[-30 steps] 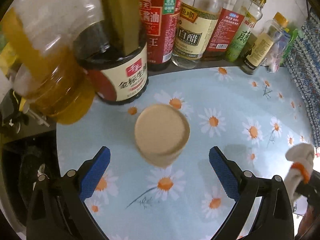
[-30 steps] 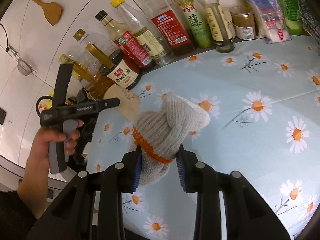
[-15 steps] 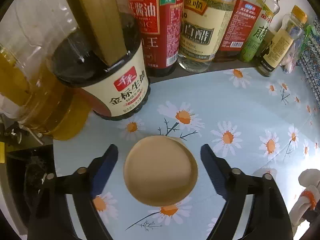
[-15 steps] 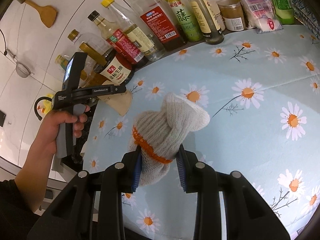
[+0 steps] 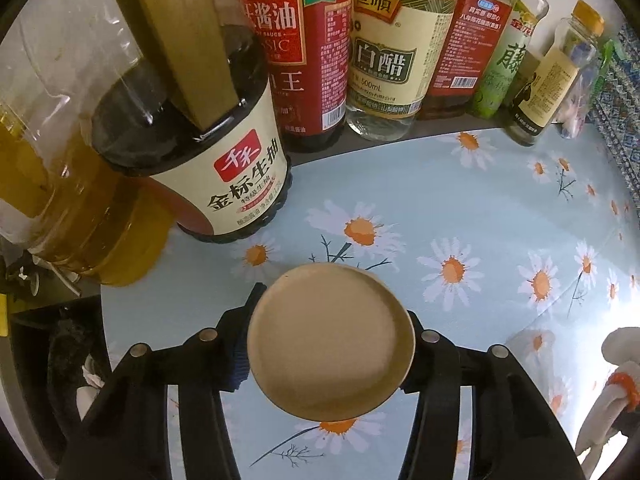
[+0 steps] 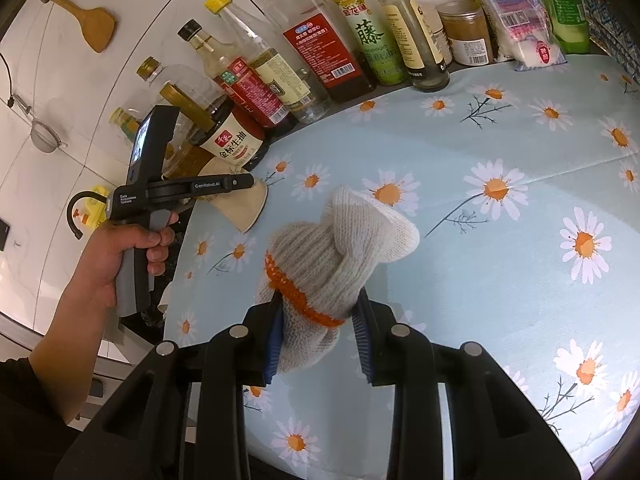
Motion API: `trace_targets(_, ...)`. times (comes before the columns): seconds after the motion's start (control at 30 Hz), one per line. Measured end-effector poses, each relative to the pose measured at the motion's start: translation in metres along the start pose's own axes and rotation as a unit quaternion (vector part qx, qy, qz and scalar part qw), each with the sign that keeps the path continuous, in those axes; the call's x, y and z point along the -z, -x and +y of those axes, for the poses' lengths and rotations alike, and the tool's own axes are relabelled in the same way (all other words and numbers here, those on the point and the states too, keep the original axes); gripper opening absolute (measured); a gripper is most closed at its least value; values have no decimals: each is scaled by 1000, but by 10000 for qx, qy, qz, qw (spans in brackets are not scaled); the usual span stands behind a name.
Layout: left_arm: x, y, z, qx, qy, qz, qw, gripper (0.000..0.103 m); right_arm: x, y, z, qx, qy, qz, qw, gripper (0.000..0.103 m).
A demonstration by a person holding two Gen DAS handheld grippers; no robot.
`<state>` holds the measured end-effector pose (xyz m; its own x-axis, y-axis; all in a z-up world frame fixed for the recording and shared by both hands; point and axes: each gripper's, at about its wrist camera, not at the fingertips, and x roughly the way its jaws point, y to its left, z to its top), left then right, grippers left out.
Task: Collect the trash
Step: 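Carry the beige paper cup and knit glove over the trash bag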
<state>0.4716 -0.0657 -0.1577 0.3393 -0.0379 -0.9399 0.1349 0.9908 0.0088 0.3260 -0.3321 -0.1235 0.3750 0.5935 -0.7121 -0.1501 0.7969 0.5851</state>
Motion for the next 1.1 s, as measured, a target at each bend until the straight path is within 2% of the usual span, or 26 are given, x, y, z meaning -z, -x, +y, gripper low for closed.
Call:
trace_targets(0.43, 21, 43, 20, 172, 127, -158, 9996, 51, -5, -17, 30, -96, 391, 264, 9988, 32)
trace_targets(0.73, 57, 66, 38, 361, 282, -163, 9988, 51, -2, -37, 65, -86, 755, 431, 9962, 32)
trace_targets(1.1, 108, 103, 99, 383, 692, -311, 9964, 51, 11, -76, 132, -239, 1236, 796, 9888, 32)
